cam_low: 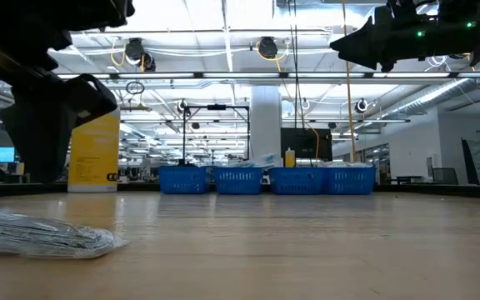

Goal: Pick & Place Travel size toiletries
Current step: Put the silver nail cutter into the left blue basket

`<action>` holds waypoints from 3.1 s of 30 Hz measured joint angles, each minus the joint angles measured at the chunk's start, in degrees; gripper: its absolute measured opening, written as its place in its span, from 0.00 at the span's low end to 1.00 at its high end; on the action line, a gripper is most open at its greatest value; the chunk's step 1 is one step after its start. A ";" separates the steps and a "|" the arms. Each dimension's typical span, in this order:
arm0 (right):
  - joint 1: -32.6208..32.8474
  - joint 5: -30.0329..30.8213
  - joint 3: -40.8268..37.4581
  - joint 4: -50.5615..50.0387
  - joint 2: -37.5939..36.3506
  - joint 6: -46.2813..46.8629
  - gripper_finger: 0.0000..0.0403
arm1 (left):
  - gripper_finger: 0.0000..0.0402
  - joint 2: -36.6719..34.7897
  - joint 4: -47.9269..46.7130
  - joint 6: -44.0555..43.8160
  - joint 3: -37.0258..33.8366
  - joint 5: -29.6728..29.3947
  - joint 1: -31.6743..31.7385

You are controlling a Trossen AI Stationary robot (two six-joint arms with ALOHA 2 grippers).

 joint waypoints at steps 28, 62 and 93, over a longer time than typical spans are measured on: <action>0.02 -0.14 -0.02 -2.40 0.00 1.76 0.64 | 0.59 7.10 -10.62 -4.90 0.37 -5.39 -1.19; 0.02 -0.22 -0.02 -2.49 -0.02 2.01 0.64 | 0.11 7.50 -2.43 2.39 -0.04 -10.37 0.08; 0.13 -0.37 -0.02 -2.94 -0.02 2.31 0.64 | 0.08 -24.09 7.60 33.62 -1.21 -21.52 36.48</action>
